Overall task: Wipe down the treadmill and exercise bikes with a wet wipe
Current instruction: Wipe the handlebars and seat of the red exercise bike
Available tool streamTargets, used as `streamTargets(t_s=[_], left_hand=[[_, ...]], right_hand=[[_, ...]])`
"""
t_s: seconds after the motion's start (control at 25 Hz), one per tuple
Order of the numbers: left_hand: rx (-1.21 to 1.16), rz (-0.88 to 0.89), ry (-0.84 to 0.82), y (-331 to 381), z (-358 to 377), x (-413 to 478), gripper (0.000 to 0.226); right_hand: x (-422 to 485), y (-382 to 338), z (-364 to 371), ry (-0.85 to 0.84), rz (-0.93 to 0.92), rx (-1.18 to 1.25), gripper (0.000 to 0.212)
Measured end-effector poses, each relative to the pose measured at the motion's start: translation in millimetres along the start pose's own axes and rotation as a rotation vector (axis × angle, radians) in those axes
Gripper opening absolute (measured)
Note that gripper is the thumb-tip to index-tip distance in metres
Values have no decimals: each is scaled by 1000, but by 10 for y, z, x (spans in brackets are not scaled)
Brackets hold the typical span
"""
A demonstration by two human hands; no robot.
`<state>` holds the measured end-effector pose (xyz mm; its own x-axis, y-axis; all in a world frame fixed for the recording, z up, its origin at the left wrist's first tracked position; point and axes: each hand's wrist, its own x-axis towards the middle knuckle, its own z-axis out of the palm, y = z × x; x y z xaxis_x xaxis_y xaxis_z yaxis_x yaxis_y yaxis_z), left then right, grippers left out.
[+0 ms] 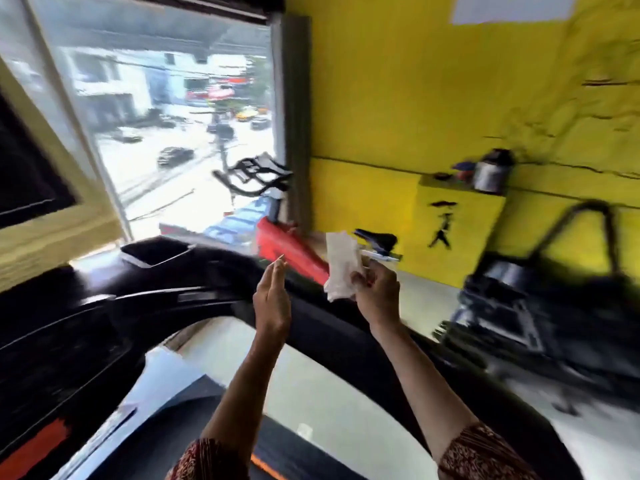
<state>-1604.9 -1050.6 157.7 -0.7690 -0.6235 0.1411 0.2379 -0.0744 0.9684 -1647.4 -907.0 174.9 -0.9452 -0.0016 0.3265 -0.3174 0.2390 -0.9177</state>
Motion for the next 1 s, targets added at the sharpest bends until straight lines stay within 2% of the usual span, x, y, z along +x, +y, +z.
streamTargets(t_s=[0.2,0.32,0.36,0.48,0.56,0.72,1.0], left_hand=[[-54,-31,-443,-93,1214,-256,18],[-42,-90,-712,-156,1755,-615,44],[-35,-105,-792,-177,1895,-776,51],[-34,-115,-967,-323,2154,-1337,60],[-19,-167,-1101,-439,2291,-1824,56],[-54,-307,-1328,-523,2501,-2864,32],[-66,-392,-1548,-579,3051,-4546,26]], right_hand=[[18,282,-1072,357,55,-134,19],[-301,307,-1638,537,70,-232,38],[-440,312,-1812,606,107,-266,38],[-943,415,-2260,799,224,-335,12],[-1396,472,-2550,943,306,-340,13],[-2266,470,-3075,1184,444,-367,18],[-3329,646,-4153,1402,565,-386,21]])
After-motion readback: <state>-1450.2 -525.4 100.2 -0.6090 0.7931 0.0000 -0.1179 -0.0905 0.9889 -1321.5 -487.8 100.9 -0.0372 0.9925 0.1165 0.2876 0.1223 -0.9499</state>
